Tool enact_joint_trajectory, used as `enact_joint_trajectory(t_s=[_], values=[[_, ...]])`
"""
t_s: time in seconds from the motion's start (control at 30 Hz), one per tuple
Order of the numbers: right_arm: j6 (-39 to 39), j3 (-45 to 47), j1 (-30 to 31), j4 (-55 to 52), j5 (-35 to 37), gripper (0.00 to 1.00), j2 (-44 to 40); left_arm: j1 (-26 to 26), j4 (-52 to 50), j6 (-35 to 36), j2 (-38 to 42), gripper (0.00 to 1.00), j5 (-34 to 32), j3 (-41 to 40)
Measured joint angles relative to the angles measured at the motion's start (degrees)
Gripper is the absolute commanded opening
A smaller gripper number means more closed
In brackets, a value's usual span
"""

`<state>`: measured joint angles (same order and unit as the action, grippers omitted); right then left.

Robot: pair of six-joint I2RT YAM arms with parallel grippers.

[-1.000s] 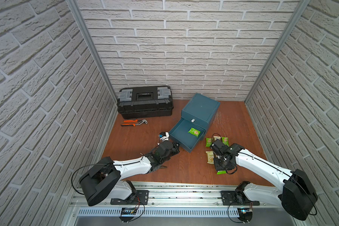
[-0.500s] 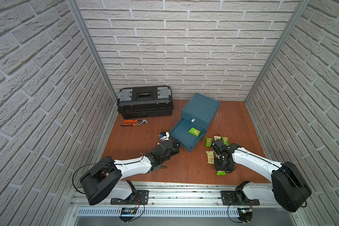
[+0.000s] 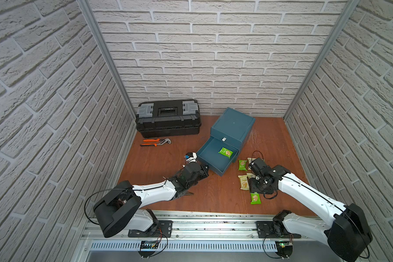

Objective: Take the cookies out of the drawer
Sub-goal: Place the cookie at the center of the board, then pick up the cookie from the drawer.

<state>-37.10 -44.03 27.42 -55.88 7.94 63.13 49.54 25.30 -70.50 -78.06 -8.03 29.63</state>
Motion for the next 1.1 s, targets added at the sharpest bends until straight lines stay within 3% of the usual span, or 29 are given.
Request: enact_joint_trajectory(t_s=[0.27,0.53,0.8,1.1], values=[[7.7,-15.5,8.3,-2.3,5.4,0.62,-3.1,0.0,0.1,0.0,-0.2,0.0,0.2,0.0],[24.5,-32.0,17.1,-2.2,7.7,0.63,14.8,0.0,0.2,0.0,-0.2,0.0,0.2,0.0],[34.0,-43.3,16.7,-2.3,10.1,0.63,34.0,0.0,0.3,0.0,-0.2,0.0,0.2,0.0],[38.2,-48.2,12.6,-1.2,11.2,0.63,43.1,-0.2,0.3,0.0,-0.1,0.0,0.3,0.0]])
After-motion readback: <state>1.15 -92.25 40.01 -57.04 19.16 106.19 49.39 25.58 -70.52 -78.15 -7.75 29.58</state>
